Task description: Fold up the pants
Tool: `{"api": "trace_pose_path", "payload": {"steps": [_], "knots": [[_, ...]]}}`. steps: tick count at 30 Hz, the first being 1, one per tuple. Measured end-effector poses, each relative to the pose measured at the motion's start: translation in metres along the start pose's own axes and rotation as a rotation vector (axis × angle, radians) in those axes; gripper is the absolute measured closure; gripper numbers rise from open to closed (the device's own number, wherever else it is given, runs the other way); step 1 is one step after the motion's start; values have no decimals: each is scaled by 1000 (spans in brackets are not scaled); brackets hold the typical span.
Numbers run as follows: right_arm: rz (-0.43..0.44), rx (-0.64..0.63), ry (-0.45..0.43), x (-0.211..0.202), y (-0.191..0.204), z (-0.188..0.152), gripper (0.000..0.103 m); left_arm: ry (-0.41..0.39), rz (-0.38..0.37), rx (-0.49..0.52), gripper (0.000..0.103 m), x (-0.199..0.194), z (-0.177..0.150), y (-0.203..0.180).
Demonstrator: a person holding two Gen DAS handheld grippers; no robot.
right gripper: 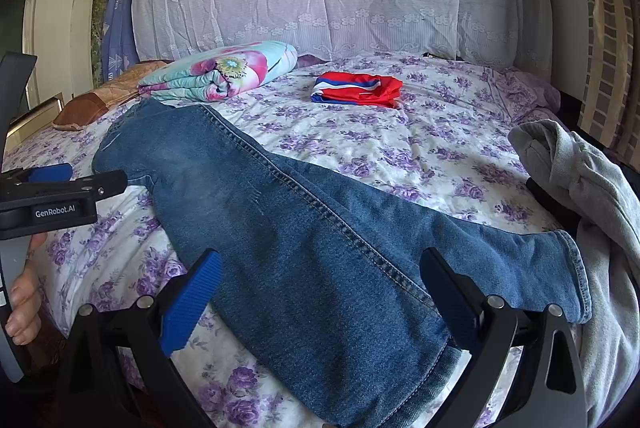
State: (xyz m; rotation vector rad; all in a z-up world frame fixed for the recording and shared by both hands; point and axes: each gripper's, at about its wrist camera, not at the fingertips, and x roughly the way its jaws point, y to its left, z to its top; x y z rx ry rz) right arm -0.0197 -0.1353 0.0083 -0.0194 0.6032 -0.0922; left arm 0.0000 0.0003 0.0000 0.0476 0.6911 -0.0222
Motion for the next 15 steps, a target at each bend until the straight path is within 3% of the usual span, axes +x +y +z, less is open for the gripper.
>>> {"api": "trace_pose_path", "payload": {"steps": [15], "knots": [[0,0,0,-1,-1,-1,3,2,-3,-1,4,0,0,0]]}}
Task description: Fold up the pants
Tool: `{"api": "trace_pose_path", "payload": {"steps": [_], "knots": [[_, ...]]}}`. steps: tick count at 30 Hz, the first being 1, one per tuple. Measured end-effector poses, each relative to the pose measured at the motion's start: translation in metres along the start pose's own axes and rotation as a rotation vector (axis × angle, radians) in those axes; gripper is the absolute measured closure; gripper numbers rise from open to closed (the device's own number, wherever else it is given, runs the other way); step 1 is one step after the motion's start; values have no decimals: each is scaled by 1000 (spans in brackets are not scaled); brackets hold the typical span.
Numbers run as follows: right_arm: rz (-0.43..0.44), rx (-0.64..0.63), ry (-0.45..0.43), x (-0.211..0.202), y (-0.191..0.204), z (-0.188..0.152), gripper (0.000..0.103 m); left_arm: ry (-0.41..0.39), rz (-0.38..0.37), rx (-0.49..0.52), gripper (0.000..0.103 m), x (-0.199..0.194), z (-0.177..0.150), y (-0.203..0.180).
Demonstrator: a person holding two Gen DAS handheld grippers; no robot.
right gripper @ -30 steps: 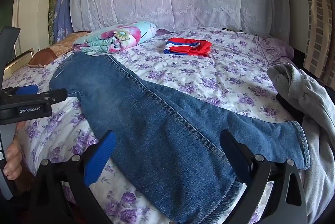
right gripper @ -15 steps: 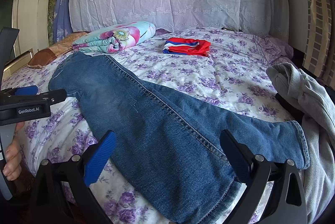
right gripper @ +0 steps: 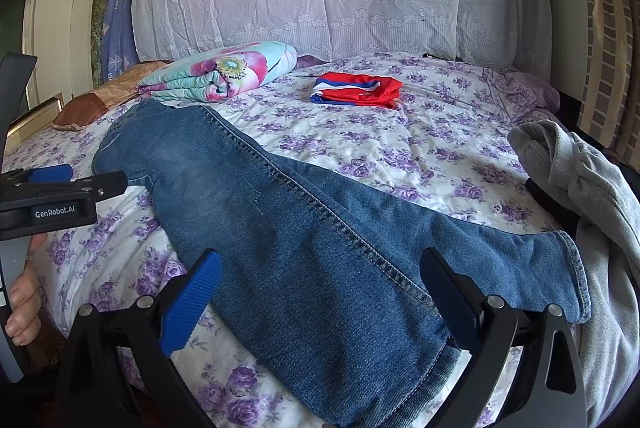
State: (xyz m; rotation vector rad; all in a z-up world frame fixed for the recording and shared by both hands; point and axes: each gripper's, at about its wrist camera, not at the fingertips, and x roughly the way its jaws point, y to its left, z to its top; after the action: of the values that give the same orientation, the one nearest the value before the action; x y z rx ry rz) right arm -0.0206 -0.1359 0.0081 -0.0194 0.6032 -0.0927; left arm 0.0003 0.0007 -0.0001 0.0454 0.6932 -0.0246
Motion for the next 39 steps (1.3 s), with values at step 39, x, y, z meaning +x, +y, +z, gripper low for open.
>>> {"api": "trace_pose_path", "payload": {"steps": [39], "knots": [[0,-1,0,0,0,-1,3,4,-5,-4,4,-4,-3,-13]]}}
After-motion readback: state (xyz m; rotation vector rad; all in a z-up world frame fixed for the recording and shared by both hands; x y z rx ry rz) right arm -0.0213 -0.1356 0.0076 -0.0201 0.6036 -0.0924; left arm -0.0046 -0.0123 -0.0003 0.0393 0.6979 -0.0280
